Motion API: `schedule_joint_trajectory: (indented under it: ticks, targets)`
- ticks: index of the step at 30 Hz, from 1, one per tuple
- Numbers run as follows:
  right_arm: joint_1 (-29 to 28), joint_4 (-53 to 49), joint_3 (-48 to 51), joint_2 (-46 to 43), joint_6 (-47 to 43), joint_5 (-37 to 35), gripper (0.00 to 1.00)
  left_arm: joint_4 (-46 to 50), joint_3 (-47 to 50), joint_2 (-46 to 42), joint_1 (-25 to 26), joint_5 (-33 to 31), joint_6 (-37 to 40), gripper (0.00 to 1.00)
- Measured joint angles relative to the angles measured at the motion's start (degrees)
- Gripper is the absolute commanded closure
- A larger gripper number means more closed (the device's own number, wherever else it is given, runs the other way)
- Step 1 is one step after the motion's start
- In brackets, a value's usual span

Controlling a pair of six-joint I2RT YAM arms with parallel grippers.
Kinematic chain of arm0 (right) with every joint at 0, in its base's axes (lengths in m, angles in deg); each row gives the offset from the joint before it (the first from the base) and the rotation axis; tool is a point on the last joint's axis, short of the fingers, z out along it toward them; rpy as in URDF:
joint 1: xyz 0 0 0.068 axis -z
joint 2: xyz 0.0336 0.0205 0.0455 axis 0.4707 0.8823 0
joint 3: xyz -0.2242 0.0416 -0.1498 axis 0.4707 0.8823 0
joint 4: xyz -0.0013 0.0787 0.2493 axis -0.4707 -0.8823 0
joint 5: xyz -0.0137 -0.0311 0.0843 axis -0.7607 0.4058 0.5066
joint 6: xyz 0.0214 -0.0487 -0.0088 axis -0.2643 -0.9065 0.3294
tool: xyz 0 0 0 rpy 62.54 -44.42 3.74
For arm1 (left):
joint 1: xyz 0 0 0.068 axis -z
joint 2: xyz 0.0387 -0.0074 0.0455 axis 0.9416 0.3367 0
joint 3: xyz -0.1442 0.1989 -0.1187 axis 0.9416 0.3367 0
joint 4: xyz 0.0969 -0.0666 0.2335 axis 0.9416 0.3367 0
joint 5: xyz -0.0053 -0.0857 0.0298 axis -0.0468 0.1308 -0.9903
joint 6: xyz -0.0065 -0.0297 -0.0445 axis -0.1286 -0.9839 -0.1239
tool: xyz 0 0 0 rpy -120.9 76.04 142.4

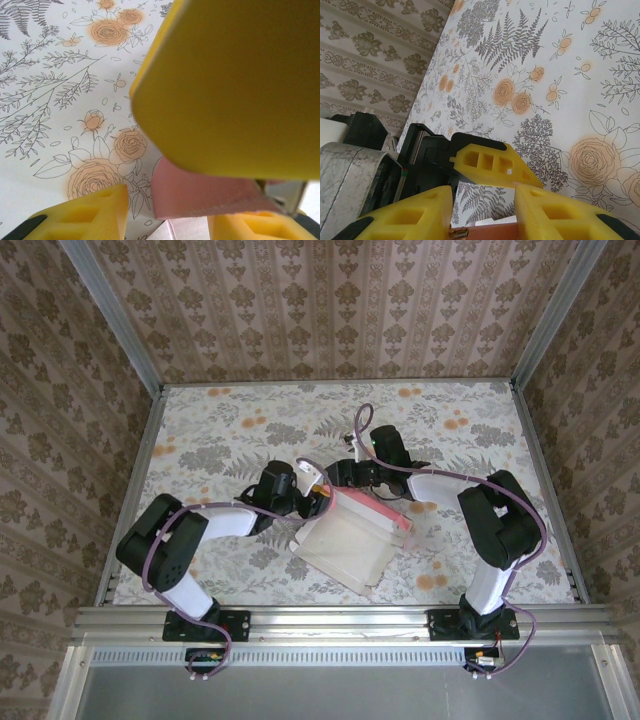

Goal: Fold the paper box

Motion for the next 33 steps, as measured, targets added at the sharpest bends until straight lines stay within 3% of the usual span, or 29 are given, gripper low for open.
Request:
schedule_joint_trajectory:
  ticks: [18,33]
  targets:
    - [0.8,1.6,0.7,0.0,2.4,-0.1,0.62,-5.0,-0.7,2.0,4.9,-12.0,0.0,0.76]
    - [1.0,1.1,1.2,-1.6,3.2,-2.3,0.63,-7.5,-0.7,2.2,8.2,-22.9,0.7,0.80]
